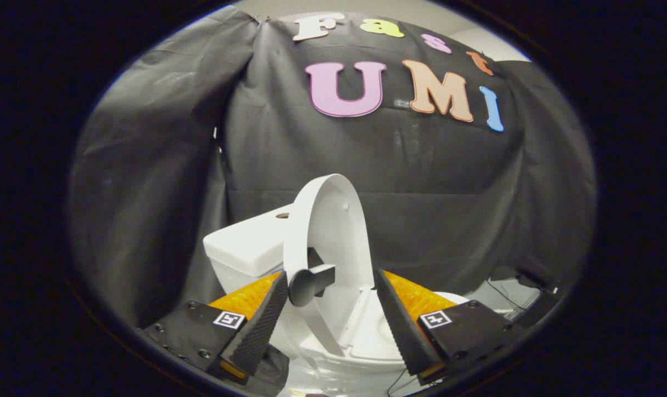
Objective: Open the toilet lid.
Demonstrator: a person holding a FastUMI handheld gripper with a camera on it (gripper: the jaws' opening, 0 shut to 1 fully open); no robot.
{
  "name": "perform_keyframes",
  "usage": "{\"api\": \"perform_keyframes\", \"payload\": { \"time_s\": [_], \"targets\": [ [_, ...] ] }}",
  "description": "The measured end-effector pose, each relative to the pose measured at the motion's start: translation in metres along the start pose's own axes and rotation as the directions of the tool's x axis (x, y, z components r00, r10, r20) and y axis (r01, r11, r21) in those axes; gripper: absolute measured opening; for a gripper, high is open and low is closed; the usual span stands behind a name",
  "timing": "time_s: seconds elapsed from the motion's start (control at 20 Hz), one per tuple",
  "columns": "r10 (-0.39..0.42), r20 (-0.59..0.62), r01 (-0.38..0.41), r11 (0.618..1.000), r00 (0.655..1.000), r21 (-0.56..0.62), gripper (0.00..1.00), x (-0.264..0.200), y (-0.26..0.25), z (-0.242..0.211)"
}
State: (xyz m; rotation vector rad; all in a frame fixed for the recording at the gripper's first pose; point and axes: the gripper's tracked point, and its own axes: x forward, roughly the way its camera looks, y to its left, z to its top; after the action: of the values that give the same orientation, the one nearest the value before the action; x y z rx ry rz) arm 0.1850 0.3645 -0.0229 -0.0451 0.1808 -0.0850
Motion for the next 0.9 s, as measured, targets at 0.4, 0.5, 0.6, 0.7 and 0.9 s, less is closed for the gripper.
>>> {"api": "perform_keyframes", "payload": {
  "time_s": [0.4,0.5,0.6,0.7,0.9],
  "targets": [
    [-0.014,0.015,0.014,0.999,1.0,-0.05,0.99,-0.065,-0.086,-0.02],
    [-0.046,0.036,0.048,0.997,0.998,-0.055,0.99,-0.083,-0.116,-0.013],
    [-0.071,0.063,0.074,0.996,0.996,-0.053,0.99,-0.098,-0.144,-0.003],
    [-0.113,0.06,0.116,0.992,0.992,-0.056,0.99,-0.108,-0.174,-0.004],
    [-0.175,0.024,0.176,0.983,0.984,-0.044,0.99,-0.132,-0.214,-0.017]
  ]
}}
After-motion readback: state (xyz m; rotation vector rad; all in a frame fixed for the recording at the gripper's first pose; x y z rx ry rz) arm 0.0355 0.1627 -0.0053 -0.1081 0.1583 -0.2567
